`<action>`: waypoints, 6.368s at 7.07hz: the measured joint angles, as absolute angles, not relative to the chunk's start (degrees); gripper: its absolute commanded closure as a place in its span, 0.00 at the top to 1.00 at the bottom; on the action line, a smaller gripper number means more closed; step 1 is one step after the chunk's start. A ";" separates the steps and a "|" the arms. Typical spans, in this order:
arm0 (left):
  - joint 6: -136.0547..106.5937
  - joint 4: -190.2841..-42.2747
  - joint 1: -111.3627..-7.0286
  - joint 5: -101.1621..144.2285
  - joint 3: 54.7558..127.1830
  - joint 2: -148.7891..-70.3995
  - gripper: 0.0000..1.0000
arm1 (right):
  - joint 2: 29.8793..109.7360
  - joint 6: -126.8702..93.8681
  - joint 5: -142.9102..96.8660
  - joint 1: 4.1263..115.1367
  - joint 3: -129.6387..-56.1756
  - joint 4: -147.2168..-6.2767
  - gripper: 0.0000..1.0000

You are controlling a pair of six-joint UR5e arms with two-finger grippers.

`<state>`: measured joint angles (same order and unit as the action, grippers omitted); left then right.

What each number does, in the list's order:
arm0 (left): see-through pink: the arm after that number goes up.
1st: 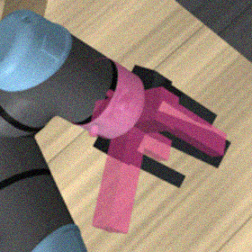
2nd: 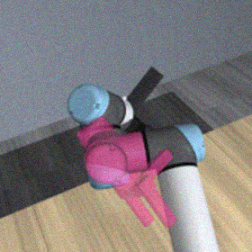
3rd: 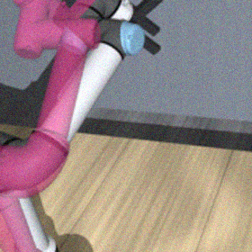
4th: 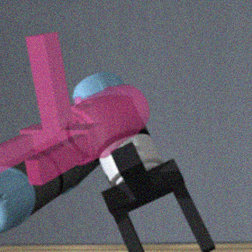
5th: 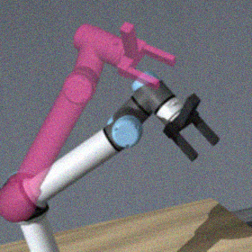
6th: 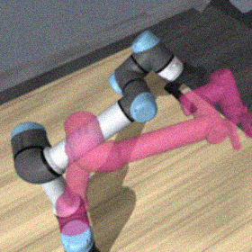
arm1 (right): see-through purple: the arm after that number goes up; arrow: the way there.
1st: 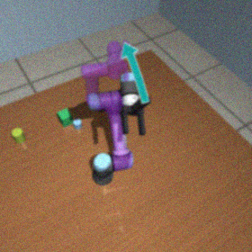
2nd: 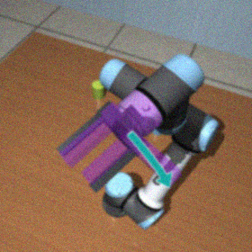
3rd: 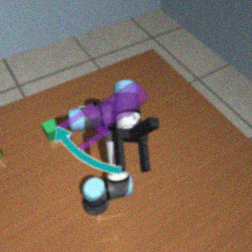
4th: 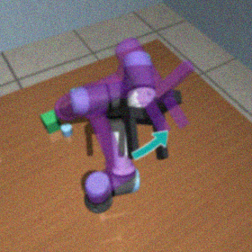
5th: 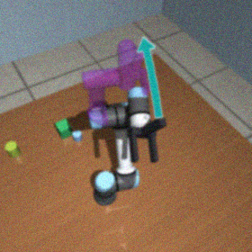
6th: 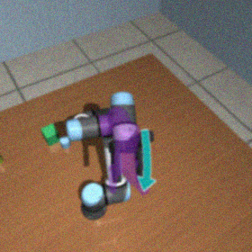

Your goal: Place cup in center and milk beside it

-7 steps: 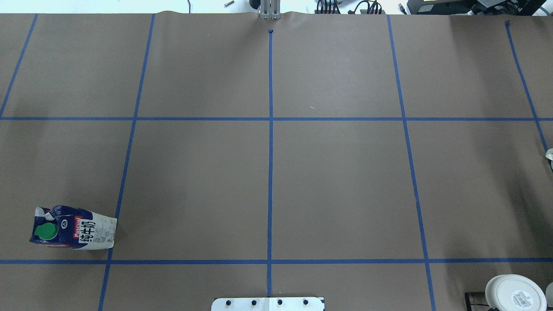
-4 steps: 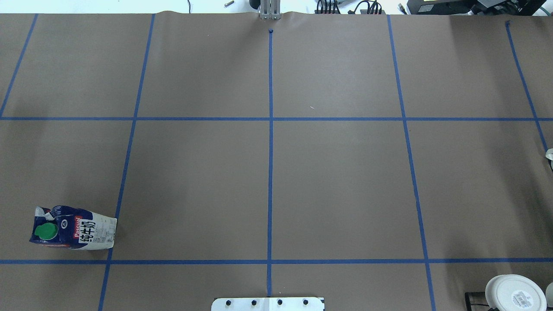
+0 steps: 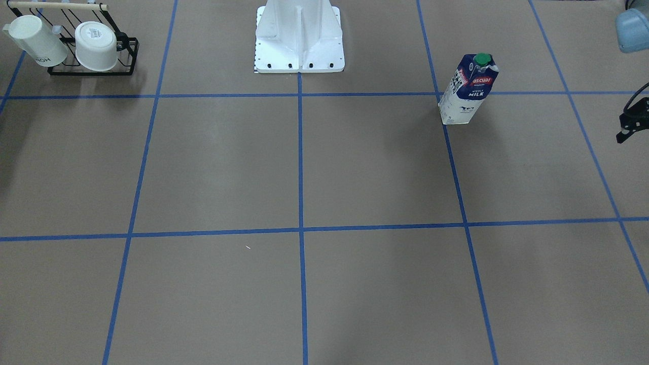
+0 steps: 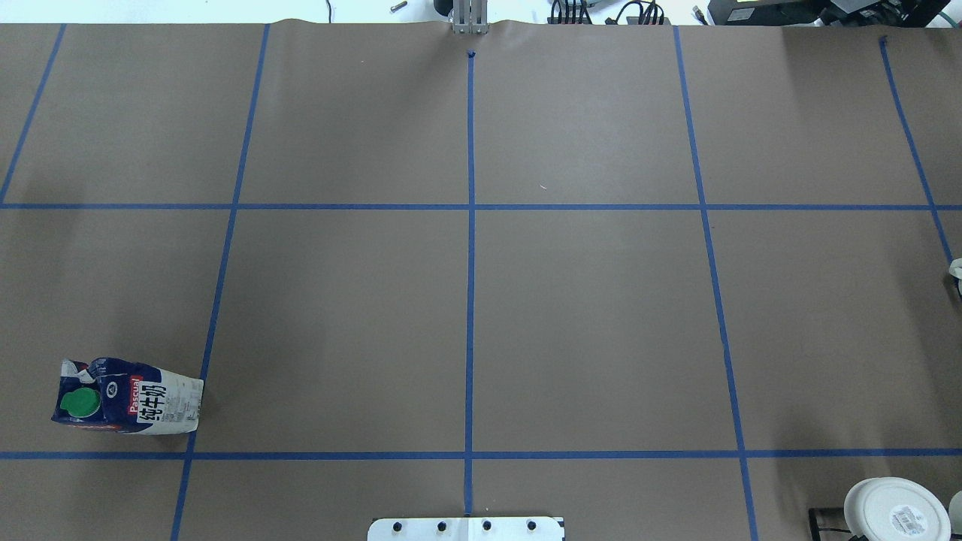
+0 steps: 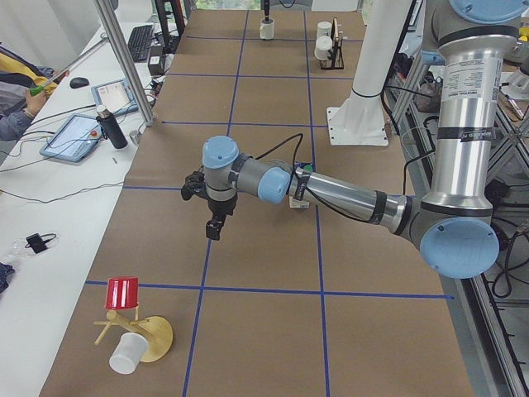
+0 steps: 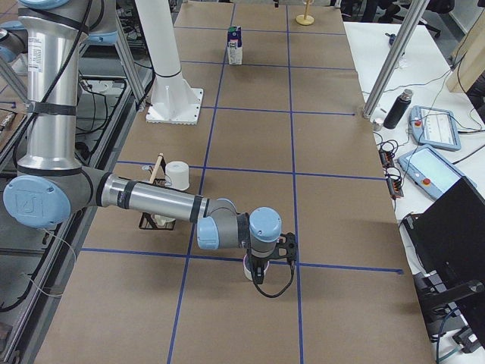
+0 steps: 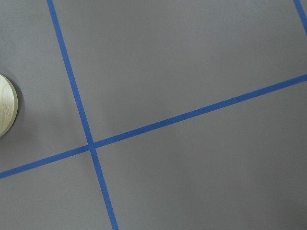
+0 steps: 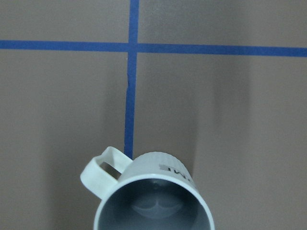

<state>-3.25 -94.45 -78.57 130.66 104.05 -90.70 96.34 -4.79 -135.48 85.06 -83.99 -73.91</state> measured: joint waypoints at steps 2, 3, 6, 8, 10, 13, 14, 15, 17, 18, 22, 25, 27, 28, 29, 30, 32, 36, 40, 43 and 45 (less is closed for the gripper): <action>-3.22 -94.48 -78.58 130.69 104.12 -90.60 0.98 | 96.21 -4.46 -135.11 85.14 -82.40 -73.77 1.00; -3.23 -94.48 -78.62 130.69 104.24 -90.49 0.98 | 95.88 -4.48 -134.99 85.15 -81.10 -73.39 1.00; -3.25 -94.48 -78.66 130.83 104.56 -90.29 0.98 | 94.44 -5.94 -135.37 84.94 -74.20 -67.49 0.01; -3.27 -94.48 -78.66 130.88 104.56 -90.27 0.98 | 93.92 -10.04 -135.77 84.41 -73.13 -65.77 0.00; -3.29 -94.48 -78.66 130.94 104.53 -90.26 0.98 | 92.97 -11.11 -135.83 82.90 -73.56 -65.43 0.00; -3.34 -94.48 -78.66 130.96 104.61 -90.26 0.98 | 92.94 -11.56 -136.31 82.59 -81.11 -65.95 0.00; -3.36 -94.48 -78.66 130.98 104.70 -90.28 0.98 | 93.18 -12.55 -137.06 81.72 -85.21 -66.15 0.00; -3.38 -94.48 -78.66 131.02 104.76 -90.32 0.98 | 92.80 -17.57 -137.89 78.45 -90.32 -66.21 0.00; -3.35 -94.48 -78.66 131.03 104.61 -90.35 0.98 | 86.20 -38.38 -134.25 66.54 -98.10 -66.29 0.00; -3.34 -94.48 -78.65 130.99 104.38 -90.38 0.98 | 79.31 -51.29 -129.69 58.93 -99.29 -67.52 0.00; -3.23 -94.48 -78.49 131.01 103.23 -90.49 0.98 | 47.02 -76.26 -115.73 40.33 -89.30 -87.92 0.00; -4.93 -94.48 -78.43 131.06 103.66 -91.57 0.98 | 43.30 -82.50 -113.81 36.96 -81.78 -83.50 0.99; -20.43 -94.10 -75.57 130.94 109.03 -92.67 0.98 | 43.24 -82.95 -112.44 36.49 -81.98 -83.09 1.00; -28.32 -93.81 -72.69 130.84 112.98 -92.52 0.98 | 43.43 -83.00 -112.63 37.21 -83.31 -83.30 1.00; -34.37 -93.62 -69.58 130.80 116.78 -91.91 0.98 | 44.67 -82.81 -114.62 39.60 -85.36 -83.53 1.00; -41.20 -93.56 -65.36 130.63 120.94 -90.83 0.98 | 47.82 -82.28 -117.67 42.56 -88.33 -83.48 1.00; -55.65 -93.23 -53.93 128.43 128.37 -88.62 0.98 | 53.93 -79.34 -120.13 46.00 -92.79 -83.25 1.00; -61.97 -91.50 -42.43 120.92 137.52 -80.61 0.97 | 56.70 -77.82 -120.13 47.15 -93.96 -83.12 1.00; -62.28 -91.26 -37.72 116.37 136.42 -79.36 0.97 | 57.53 -77.78 -119.73 47.11 -93.97 -83.06 1.00; -62.75 -91.44 -36.95 116.20 132.95 -81.68 0.97 | 57.79 -77.78 -119.71 47.11 -94.00 -83.06 1.00; -62.78 -91.54 -36.64 116.21 131.90 -81.90 0.79 | 57.89 -77.78 -119.69 47.08 -94.01 -83.06 1.00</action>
